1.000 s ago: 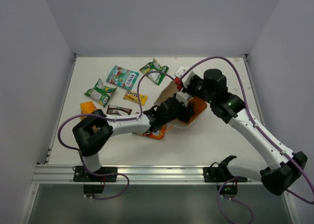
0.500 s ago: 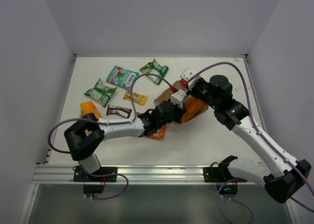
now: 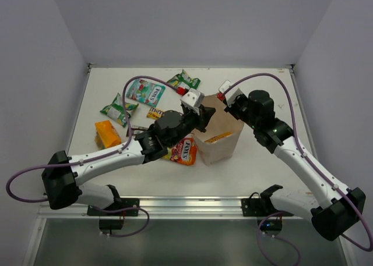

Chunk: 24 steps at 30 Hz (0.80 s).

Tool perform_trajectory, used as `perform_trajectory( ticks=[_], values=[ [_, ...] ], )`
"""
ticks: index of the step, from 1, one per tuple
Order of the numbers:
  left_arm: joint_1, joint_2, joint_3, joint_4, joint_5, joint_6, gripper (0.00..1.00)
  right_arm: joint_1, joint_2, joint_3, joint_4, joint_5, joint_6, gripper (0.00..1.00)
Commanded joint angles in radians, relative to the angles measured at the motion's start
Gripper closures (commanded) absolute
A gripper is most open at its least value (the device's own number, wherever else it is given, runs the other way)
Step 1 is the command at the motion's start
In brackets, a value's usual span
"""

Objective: Take the snacks out of the paper bag

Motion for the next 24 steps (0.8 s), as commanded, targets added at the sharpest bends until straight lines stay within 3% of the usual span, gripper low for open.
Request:
perform_trajectory(
  ticks=[1,2,3,7,9,17,24],
  values=[
    [-0.002,0.050,0.033,-0.042,0.076,0.022,0.87,-0.007,-0.016,0.028,0.057,0.004,0.015,1.00],
    [-0.002,0.067,0.044,-0.057,0.112,0.003,0.80,-0.007,-0.016,0.035,0.052,-0.003,0.012,1.00],
    [0.000,0.100,0.047,-0.064,0.140,-0.006,0.65,-0.007,-0.016,0.039,0.046,-0.003,0.006,1.00],
    [-0.002,0.145,0.053,-0.085,0.240,-0.029,0.24,-0.007,-0.016,0.062,0.046,-0.003,-0.032,1.00],
    [-0.002,0.142,0.061,-0.117,0.257,-0.023,0.16,-0.007,-0.012,0.074,0.050,-0.002,-0.063,1.00],
    [-0.002,0.130,0.076,-0.151,0.257,0.031,0.11,-0.007,0.040,0.223,0.057,-0.003,-0.140,1.00],
    [0.000,0.237,0.133,-0.160,0.254,0.085,0.10,0.020,0.100,0.295,0.032,-0.058,-0.207,1.00]
  ],
)
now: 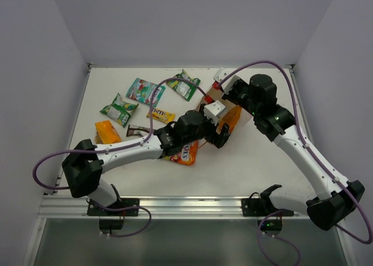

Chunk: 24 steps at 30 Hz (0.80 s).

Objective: Take the snacks out of the paper bag

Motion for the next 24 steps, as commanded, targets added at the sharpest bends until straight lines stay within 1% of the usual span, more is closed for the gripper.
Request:
perform_trajectory(
  ticks=[1,4,12,16,21,24],
  values=[
    [-0.001,0.053,0.058,0.019,0.002,0.047,0.10,0.030,0.011,0.072,0.082,-0.024,-0.069,1.00],
    [-0.001,0.089,0.080,0.059,-0.022,0.047,0.10,0.054,0.022,0.062,0.087,-0.020,-0.069,1.00],
    [-0.001,0.198,0.123,0.114,-0.159,-0.008,0.09,0.090,0.020,0.033,0.090,-0.016,-0.064,1.00],
    [0.001,0.231,0.112,0.140,-0.181,-0.050,0.09,0.099,0.011,0.021,0.087,-0.019,-0.058,1.00],
    [-0.001,0.259,0.087,0.151,-0.265,-0.085,0.09,0.113,0.002,0.012,0.083,-0.021,-0.048,1.00],
    [-0.001,0.285,0.090,0.153,-0.273,-0.096,0.10,0.119,-0.003,0.012,0.090,-0.030,-0.029,1.00]
  ],
)
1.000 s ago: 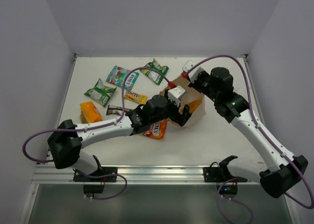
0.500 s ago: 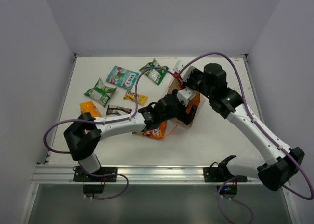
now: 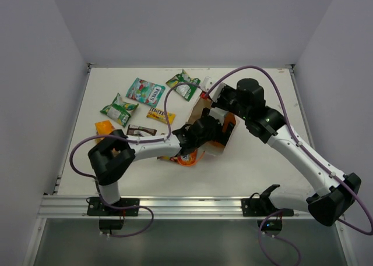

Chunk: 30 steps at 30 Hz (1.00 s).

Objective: Take the snacks out of the paper bag

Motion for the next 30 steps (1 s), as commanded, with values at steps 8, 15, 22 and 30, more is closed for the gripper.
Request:
perform_trajectory(
  ticks=[8,15,22,30],
  values=[
    [0.000,0.114,0.031,0.125,-0.065,-0.059,0.41,0.019,-0.050,0.013,0.098,-0.044,0.063,1.00],
    [0.000,0.031,-0.041,0.176,-0.110,-0.028,1.00,0.019,-0.067,-0.054,0.130,0.000,0.062,1.00],
    [-0.003,-0.188,-0.112,0.139,-0.086,0.007,1.00,-0.018,-0.050,-0.119,0.141,0.069,0.065,1.00],
    [-0.005,-0.471,-0.083,-0.011,-0.042,0.024,1.00,-0.061,-0.042,-0.159,0.135,0.121,0.093,1.00]
  ],
)
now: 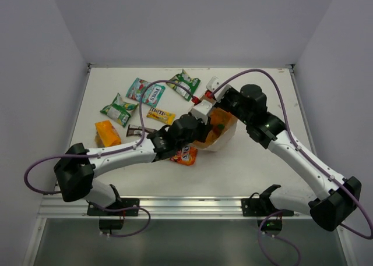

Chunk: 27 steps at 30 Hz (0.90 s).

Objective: Take the snacks out of the paper bag

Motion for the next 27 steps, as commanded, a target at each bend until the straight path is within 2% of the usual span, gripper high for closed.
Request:
perform_trajectory(
  ticks=[1,6,12,17,22,27],
  values=[
    [-0.005,-0.204,0.063,0.091,-0.024,0.013,1.00,-0.033,-0.002,-0.030,-0.016,0.075,0.020,1.00],
    [-0.004,-0.315,0.173,-0.031,-0.108,0.029,1.00,-0.070,-0.009,-0.038,-0.044,0.105,0.044,1.00],
    [-0.004,-0.384,0.278,-0.041,-0.083,0.053,1.00,-0.073,-0.013,-0.039,-0.065,0.095,0.081,1.00],
    [-0.004,-0.418,0.284,-0.018,-0.198,0.056,1.00,-0.095,-0.009,-0.044,-0.091,0.152,0.135,1.00],
    [-0.004,-0.398,0.278,0.051,-0.066,0.055,1.00,-0.095,-0.010,-0.032,-0.131,0.135,0.188,1.00],
    [-0.004,-0.274,0.352,-0.039,-0.037,0.021,1.00,-0.083,-0.018,0.062,-0.176,0.077,0.233,1.00]
  ],
)
